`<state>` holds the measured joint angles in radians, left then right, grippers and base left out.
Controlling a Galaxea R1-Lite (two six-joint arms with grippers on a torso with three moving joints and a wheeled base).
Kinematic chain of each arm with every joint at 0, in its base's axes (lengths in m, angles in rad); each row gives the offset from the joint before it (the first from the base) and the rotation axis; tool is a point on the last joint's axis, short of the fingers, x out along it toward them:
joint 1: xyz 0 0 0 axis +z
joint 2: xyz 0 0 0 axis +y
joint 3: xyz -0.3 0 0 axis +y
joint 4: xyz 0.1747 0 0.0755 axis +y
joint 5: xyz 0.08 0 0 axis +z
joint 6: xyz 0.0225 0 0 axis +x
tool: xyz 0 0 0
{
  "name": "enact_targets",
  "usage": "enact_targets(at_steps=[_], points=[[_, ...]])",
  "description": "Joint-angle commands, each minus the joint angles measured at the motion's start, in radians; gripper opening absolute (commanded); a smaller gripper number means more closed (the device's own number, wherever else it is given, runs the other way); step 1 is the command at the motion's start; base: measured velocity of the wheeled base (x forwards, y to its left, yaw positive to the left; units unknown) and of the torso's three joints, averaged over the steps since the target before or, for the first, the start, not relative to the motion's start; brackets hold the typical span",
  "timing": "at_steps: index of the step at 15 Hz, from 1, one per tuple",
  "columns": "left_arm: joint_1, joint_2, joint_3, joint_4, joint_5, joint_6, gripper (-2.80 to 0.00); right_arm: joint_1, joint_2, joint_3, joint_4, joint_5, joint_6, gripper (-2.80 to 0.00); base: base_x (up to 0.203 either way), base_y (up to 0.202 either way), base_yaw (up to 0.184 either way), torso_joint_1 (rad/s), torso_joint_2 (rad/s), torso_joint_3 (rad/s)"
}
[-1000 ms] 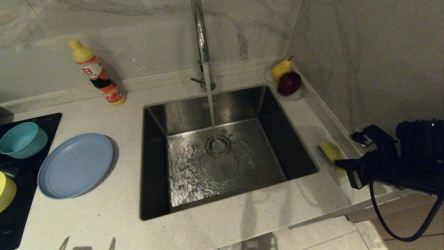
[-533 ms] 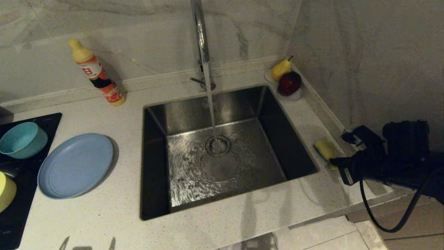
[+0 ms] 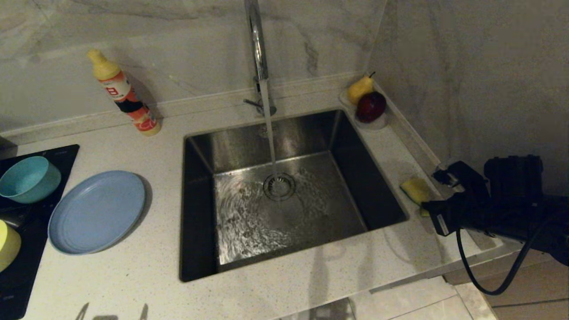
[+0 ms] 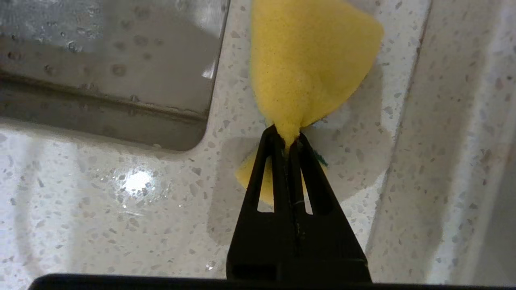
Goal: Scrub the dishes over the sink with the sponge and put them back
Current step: Put down the sponge
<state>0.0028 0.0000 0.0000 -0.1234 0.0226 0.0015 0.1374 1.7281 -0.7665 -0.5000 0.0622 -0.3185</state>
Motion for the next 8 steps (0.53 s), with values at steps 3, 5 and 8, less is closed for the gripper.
enact_targets(at_steps=[3, 5, 8], points=[[0.000, 0.002, 0.040, -0.001, 0.000, 0.000, 0.00, 0.007, -0.013, -0.010, 0.022, -0.008, 0.001, 0.00, 0.000, 0.000, 0.000, 0.000, 0.00, 0.000], [0.000, 0.000, 0.040, -0.001, 0.000, 0.000, 0.00, 0.011, -0.021, -0.011, 0.026, -0.010, -0.001, 0.00, 0.000, 0.000, 0.000, 0.000, 0.00, 0.000], [0.000, 0.000, 0.040, -0.001, 0.000, -0.001, 0.00, 0.010, -0.033, -0.011, 0.028, -0.010, 0.000, 0.00, 0.000, 0.000, 0.000, 0.000, 0.00, 0.000]])
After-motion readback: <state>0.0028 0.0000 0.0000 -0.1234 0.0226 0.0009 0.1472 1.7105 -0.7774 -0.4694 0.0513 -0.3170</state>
